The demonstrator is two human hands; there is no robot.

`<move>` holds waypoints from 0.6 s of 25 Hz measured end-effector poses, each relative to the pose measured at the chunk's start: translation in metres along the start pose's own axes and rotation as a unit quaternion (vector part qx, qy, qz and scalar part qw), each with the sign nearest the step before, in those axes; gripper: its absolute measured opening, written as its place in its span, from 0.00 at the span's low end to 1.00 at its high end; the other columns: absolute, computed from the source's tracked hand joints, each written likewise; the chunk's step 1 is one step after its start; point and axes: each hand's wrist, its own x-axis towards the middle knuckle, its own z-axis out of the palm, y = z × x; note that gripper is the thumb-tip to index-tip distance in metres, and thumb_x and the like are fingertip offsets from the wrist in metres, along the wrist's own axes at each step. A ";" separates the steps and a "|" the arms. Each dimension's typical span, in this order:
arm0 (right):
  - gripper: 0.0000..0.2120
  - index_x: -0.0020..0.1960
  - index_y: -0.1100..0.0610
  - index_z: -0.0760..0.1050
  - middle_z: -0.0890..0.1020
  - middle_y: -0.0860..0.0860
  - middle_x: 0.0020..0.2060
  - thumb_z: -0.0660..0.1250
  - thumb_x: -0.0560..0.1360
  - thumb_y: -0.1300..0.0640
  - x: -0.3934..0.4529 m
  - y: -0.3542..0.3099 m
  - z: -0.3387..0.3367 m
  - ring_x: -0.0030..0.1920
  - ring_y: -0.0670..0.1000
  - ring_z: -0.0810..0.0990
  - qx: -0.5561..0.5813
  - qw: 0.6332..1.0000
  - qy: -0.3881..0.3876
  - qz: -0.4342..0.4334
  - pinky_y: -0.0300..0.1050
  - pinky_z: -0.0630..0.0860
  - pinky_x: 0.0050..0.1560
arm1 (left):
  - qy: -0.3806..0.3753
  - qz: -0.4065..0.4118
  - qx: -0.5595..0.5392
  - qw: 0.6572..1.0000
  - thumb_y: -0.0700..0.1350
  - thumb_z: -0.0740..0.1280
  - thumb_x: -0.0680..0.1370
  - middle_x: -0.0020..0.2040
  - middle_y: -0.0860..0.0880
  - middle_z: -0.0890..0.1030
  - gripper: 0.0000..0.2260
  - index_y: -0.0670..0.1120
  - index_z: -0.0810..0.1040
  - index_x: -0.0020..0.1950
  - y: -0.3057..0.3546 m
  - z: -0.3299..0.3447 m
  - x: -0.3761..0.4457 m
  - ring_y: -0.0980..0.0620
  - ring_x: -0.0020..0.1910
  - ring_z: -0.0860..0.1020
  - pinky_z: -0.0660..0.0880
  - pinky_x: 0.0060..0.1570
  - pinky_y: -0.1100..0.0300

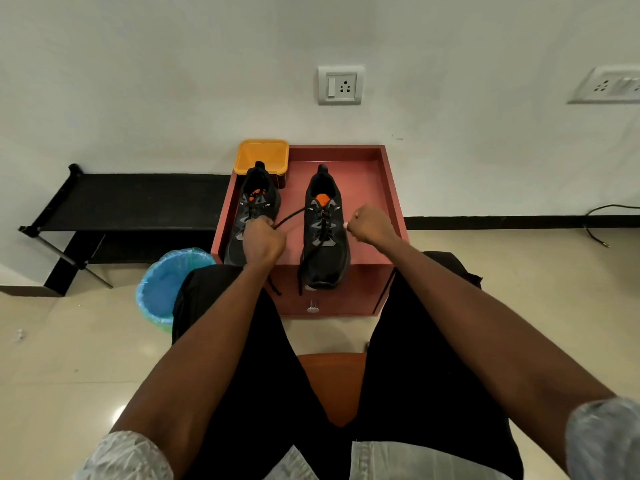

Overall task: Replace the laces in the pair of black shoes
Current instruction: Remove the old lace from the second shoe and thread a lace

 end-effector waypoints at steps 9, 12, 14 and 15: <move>0.08 0.38 0.57 0.75 0.81 0.56 0.38 0.67 0.73 0.55 0.027 -0.016 0.035 0.38 0.57 0.80 0.181 0.982 -0.019 0.056 0.48 0.77 0.38 | -0.097 0.124 -0.082 0.984 0.45 0.68 0.79 0.59 0.49 0.78 0.20 0.44 0.73 0.71 0.031 0.022 0.025 0.54 0.57 0.75 0.69 0.55 0.63; 0.06 0.41 0.60 0.74 0.78 0.55 0.33 0.61 0.75 0.65 0.036 -0.013 0.002 0.31 0.51 0.76 0.448 0.883 0.025 0.139 0.42 0.74 0.29 | -0.150 0.132 -0.082 0.976 0.46 0.65 0.81 0.53 0.51 0.79 0.20 0.49 0.71 0.74 0.030 0.028 0.034 0.56 0.53 0.76 0.72 0.51 0.64; 0.05 0.49 0.61 0.73 0.75 0.53 0.37 0.59 0.76 0.66 0.047 -0.002 -0.023 0.34 0.48 0.74 0.480 0.850 0.143 0.165 0.40 0.71 0.32 | -0.162 0.147 -0.075 0.973 0.46 0.63 0.82 0.56 0.48 0.81 0.17 0.49 0.74 0.71 0.032 0.032 0.036 0.56 0.54 0.76 0.72 0.50 0.65; 0.07 0.53 0.61 0.72 0.75 0.53 0.42 0.58 0.77 0.64 0.051 0.004 -0.032 0.39 0.49 0.74 0.432 0.859 0.213 0.176 0.40 0.71 0.37 | -0.166 0.150 -0.069 0.972 0.45 0.63 0.82 0.58 0.47 0.81 0.16 0.47 0.75 0.70 0.033 0.033 0.035 0.55 0.55 0.77 0.71 0.50 0.64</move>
